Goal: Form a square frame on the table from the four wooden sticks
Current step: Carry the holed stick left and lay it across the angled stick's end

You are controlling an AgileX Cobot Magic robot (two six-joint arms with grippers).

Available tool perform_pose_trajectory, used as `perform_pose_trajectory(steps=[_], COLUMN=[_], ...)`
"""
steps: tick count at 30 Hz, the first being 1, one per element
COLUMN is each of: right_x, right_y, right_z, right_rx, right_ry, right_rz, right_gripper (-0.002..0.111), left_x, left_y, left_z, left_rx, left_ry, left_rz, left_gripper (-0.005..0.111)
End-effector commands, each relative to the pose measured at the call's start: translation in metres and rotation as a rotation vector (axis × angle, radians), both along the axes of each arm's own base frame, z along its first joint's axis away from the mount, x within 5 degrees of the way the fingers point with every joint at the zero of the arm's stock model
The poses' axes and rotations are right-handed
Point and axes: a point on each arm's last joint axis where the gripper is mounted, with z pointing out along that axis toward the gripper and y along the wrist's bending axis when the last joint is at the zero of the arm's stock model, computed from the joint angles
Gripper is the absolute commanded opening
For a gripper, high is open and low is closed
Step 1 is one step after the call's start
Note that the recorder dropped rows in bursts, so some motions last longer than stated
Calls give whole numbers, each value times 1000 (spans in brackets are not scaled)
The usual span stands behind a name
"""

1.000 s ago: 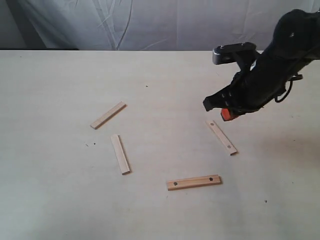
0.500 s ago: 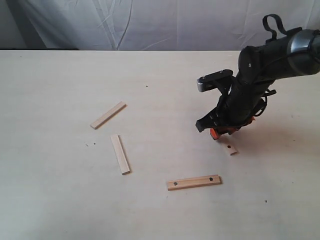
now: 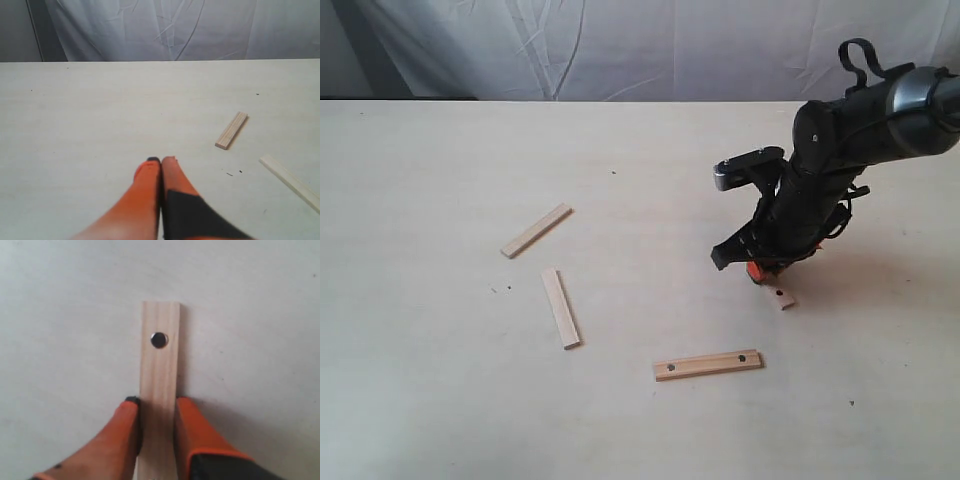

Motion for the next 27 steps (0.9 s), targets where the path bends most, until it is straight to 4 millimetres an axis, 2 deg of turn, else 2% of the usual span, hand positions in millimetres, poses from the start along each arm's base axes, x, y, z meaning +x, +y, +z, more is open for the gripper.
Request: perform_pose_trajectory(steps=[1, 3, 5, 7, 9, 10, 11, 12, 15, 19, 20, 27], right_x=[1, 2, 5, 12, 17, 19, 21, 25, 30, 38, 41, 48], right_y=[0, 0, 2, 11, 28, 44, 54, 72, 116, 146, 159, 191], right_z=[1, 5, 22, 50, 70, 78, 81, 85, 78, 64, 58, 37], right_rx=[-5, -2, 10, 25, 24, 23, 24, 34, 36, 28, 27, 40], right_ry=[-5, -16, -38, -82, -98, -109, -119, -149, -145, -124, -130, -160], right_rz=[7, 7, 10, 52, 167, 251, 288, 335, 443, 515, 552, 655], right_gripper=[-1, -1, -1, -1, -1, -1, -1, -1, -1, -1, -1, -1], left_x=[0, 0, 0, 0, 0, 0, 0, 0, 0, 0, 0, 0], left_y=[0, 0, 0, 0, 0, 0, 0, 0, 0, 0, 0, 0], left_z=[0, 0, 0, 0, 0, 0, 0, 0, 0, 0, 0, 0], left_rx=[0, 0, 0, 0, 0, 0, 0, 0, 0, 0, 0, 0], left_ry=[-15, -15, -15, -15, -15, -15, -15, -15, -15, -15, -15, -15], left_rz=[4, 4, 4, 4, 4, 4, 4, 4, 4, 4, 4, 4], left_gripper=[0, 0, 0, 0, 0, 0, 0, 0, 0, 0, 0, 0])
